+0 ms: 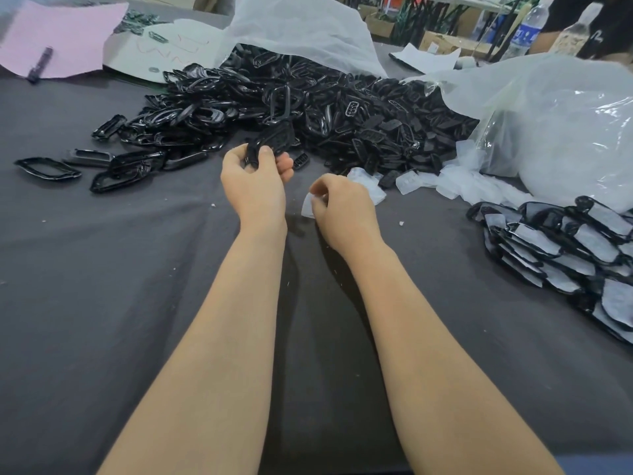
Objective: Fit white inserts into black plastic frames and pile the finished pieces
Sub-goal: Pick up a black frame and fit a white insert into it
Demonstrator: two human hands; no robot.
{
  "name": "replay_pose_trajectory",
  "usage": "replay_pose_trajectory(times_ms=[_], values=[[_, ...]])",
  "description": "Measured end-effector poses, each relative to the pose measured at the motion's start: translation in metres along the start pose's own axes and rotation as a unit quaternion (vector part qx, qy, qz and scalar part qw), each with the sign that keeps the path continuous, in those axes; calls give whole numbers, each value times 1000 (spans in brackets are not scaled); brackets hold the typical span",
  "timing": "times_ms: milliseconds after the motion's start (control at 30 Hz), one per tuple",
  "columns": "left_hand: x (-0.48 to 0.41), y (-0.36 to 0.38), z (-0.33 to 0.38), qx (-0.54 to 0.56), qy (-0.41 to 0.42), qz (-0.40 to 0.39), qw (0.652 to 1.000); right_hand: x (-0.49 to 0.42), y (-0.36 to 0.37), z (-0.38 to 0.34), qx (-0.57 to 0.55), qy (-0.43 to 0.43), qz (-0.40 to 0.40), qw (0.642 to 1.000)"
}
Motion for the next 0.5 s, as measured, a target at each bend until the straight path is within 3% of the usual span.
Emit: replay_pose_trajectory(times_ms=[267, 400, 500], values=[[3, 2, 0, -21, -2, -11, 1000, -2, 4, 9, -38, 58, -34, 997], [3, 4, -2, -22, -8, -17, 1000, 2, -11, 13, -158, 57, 31, 985], [3, 5, -2, -23, -8, -19, 1000, 3, -20, 24, -315, 100, 54, 942]])
Point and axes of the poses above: each hand's wrist, its own x-axis away from the middle knuckle, its own y-axis out of the palm, z = x × y, the point moved 6 cm from there along -x, towards the middle knuckle, and after that the axes turned 7 degrees about x, right-handed, at the moved point
